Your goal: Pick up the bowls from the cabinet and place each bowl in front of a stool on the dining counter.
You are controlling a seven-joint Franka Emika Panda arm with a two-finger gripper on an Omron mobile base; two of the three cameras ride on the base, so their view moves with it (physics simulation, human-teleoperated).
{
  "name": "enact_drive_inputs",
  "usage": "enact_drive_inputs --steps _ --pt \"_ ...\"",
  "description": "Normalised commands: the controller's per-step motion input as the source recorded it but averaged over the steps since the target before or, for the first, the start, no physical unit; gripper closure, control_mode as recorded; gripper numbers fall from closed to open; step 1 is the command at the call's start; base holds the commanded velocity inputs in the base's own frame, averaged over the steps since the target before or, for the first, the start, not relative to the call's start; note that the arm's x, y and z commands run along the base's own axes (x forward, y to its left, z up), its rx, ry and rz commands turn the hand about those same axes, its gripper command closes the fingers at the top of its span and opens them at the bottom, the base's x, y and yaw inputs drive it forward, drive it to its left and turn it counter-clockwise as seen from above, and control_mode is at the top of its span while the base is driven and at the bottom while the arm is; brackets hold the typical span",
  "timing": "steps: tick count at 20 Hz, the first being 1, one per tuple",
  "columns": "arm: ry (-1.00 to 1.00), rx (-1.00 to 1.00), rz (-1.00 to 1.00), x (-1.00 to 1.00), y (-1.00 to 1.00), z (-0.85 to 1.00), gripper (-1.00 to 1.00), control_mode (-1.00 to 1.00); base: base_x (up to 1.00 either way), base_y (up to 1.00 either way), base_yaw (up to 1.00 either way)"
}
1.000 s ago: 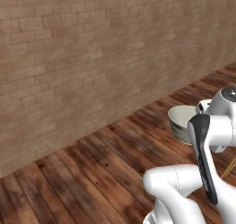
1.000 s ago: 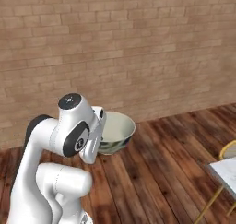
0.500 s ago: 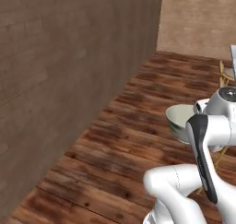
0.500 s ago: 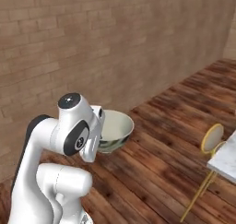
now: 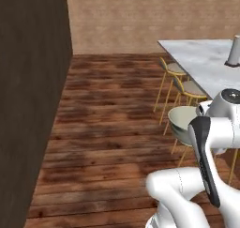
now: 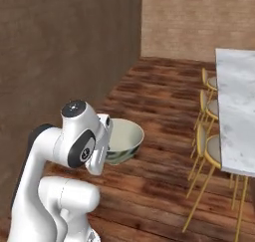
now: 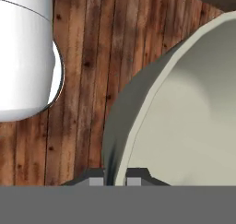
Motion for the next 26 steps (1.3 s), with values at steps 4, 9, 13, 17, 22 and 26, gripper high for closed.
enact_drive_inputs --steps 4,9,13,17,22,26 --pt "0.0 0.0 0.0 0.0 0.0 0.0 1.0 1.0 0.89 0.63 -0.81" --pt "0.0 0.0 0.0 0.0 0.0 0.0 1.0 1.0 0.93 0.67 -0.79" --pt "0.0 0.0 0.0 0.0 0.0 0.0 1.0 1.0 0.95 0.68 -0.78" --pt "0.0 0.0 0.0 0.0 0.0 0.0 1.0 1.0 0.86 0.72 -0.78" --pt "0.0 0.0 0.0 0.0 0.0 0.0 1.0 1.0 0.23 0.73 -0.78" --pt "0.0 0.0 0.0 0.0 0.0 0.0 1.0 1.0 0.0 0.9 -0.69"
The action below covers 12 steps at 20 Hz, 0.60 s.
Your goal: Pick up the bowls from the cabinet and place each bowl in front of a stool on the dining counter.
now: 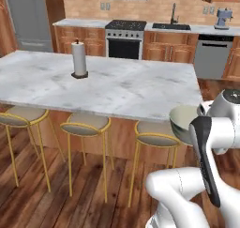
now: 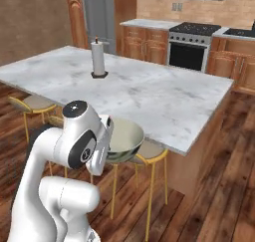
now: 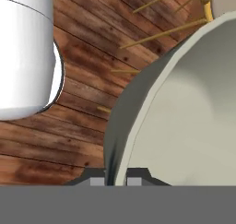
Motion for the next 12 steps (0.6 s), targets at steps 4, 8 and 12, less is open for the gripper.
enact_drive_inputs --steps 4,8,12 --pt "0.0 0.0 0.0 0.0 0.0 0.0 1.0 1.0 0.08 0.87 -0.61" --pt "0.0 0.0 0.0 0.0 0.0 0.0 1.0 1.0 0.28 0.97 -0.52" --pt "0.0 0.0 0.0 0.0 0.0 0.0 1.0 1.0 0.41 0.57 -0.28"
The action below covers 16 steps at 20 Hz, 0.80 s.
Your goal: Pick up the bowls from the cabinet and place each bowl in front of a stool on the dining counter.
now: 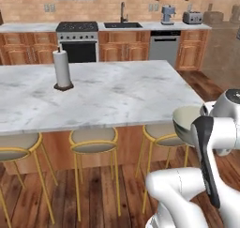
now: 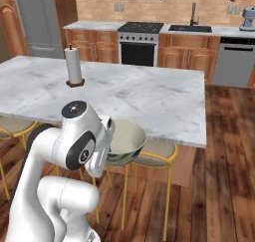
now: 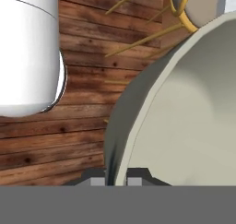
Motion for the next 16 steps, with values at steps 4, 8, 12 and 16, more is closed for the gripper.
enact_drive_inputs --steps 4,8,12,16 --pt "0.0 0.0 0.0 0.0 0.0 0.0 1.0 1.0 0.29 -0.06 -0.05" --pt "0.0 0.0 0.0 0.0 0.0 0.0 1.0 1.0 0.0 -0.25 -0.03" --pt "0.0 0.0 0.0 0.0 0.0 0.0 1.0 1.0 0.0 -0.37 -0.03" --pt "0.0 0.0 0.0 0.0 0.0 0.0 1.0 1.0 0.0 -0.35 -0.01"
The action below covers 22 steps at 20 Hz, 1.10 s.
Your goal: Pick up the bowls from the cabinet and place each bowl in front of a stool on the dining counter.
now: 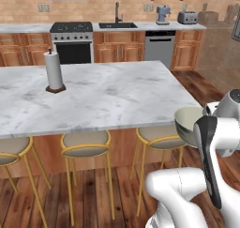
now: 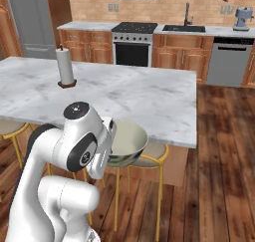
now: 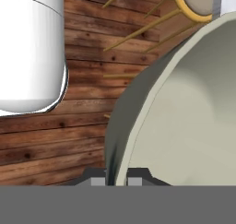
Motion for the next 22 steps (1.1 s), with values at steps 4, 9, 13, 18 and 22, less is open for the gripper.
enact_drive_inputs --steps 4,9,13,18,22 --pt "0.0 0.0 0.0 0.0 0.0 0.0 1.0 1.0 0.03 -0.34 -0.01" --pt "0.0 0.0 0.0 0.0 0.0 0.0 1.0 1.0 0.19 -0.41 -0.03" --pt "0.0 0.0 0.0 0.0 0.0 0.0 1.0 1.0 0.27 -0.45 -0.02" --pt "0.0 0.0 0.0 0.0 0.0 0.0 1.0 1.0 0.7 -0.51 -0.03" --pt "0.0 0.0 0.0 0.0 0.0 0.0 1.0 1.0 0.47 -0.13 -0.03"
